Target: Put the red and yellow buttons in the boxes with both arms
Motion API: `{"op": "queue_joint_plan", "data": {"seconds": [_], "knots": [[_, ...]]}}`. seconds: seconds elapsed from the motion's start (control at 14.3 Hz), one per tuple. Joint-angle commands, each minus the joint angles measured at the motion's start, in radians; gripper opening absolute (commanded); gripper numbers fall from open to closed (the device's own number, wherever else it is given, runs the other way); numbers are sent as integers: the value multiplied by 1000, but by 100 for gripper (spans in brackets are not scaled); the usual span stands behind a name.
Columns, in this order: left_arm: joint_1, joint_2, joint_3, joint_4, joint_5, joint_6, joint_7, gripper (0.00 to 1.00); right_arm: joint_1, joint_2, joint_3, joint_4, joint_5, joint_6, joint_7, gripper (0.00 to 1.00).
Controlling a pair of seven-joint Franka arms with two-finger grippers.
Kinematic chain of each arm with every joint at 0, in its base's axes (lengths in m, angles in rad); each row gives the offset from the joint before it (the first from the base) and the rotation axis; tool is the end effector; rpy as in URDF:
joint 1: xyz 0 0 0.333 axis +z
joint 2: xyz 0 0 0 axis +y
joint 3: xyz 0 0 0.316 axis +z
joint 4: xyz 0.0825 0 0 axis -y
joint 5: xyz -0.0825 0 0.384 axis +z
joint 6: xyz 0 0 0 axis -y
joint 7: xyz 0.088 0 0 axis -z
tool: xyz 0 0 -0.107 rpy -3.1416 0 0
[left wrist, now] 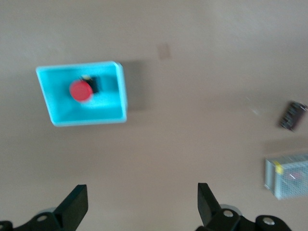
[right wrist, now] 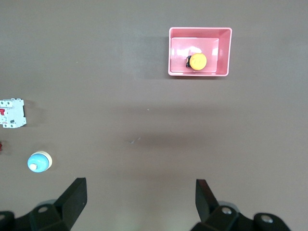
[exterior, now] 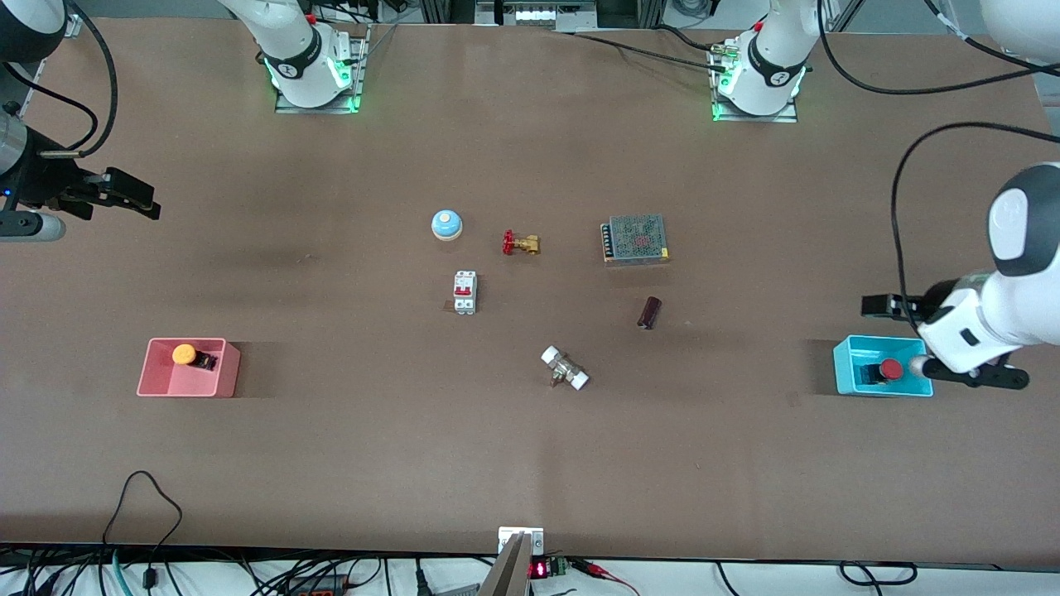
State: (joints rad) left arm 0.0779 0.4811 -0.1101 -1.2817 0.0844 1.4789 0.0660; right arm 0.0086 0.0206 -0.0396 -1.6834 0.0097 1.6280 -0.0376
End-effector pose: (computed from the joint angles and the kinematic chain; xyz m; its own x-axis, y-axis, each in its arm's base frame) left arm 0.6665 0.0028 0.4567 0.9560 -0.0912 -0.2789 -0.0989 -0.9950 -0.0136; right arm 0.5599 -0.0162 0.5646 0.9971 0.0061 -0.0755 0.0052 -0.9999 -0.0116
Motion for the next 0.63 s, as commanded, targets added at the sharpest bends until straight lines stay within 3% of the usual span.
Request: {"op": "queue_joint_plan", "data": {"seconds": [0.0,0.14,0.28,0.35,0.56], "knots": [[-18,-45,3,68,-6,-127,-25,100,-4,-4,6,-13,-14,0,18,100],[-36,-105,3,68,-12,-189,-40,100,-6,-4,4,-12,-14,3,16,100],[-44,-212,9,-23,-18,-126,-55,100,-7,-2,4,-12,-14,3,16,100],[-43,-266,10,-86,-20,-62,-51,100,-7,-2,4,-12,-14,3,16,100],[-21,-496,12,-414,-57,237,-51,100,-7,-1,4,-12,-14,4,16,100]]}}
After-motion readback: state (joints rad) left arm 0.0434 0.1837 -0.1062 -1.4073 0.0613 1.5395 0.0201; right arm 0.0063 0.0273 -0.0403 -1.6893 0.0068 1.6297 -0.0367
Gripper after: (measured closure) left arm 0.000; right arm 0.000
